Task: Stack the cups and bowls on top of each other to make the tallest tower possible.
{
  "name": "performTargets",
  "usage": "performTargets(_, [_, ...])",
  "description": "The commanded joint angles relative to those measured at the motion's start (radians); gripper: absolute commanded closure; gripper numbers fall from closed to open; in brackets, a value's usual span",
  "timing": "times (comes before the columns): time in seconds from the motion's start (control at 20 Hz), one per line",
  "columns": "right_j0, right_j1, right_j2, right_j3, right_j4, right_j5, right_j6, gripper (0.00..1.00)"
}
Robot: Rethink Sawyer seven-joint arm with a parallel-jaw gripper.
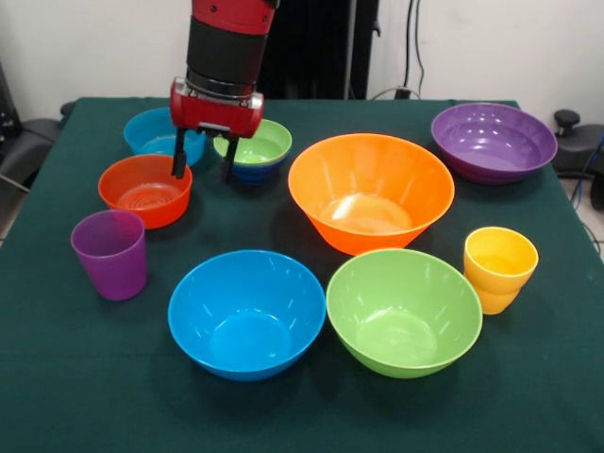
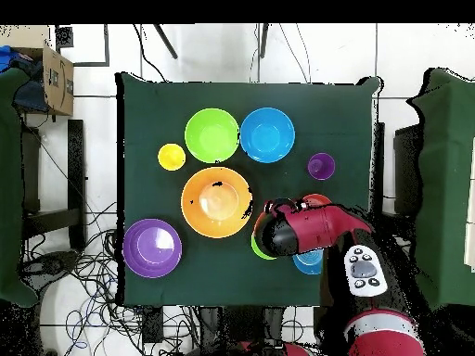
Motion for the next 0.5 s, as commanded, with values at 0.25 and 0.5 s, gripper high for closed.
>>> performTargets(0.25, [0.022, 0.065, 0.045, -0.077, -0.108, -0.054, -0.026, 0.0])
performTargets(0.5, [0.033, 0.086, 0.033, -0.088, -0.106, -0.053, -0.013, 0.0])
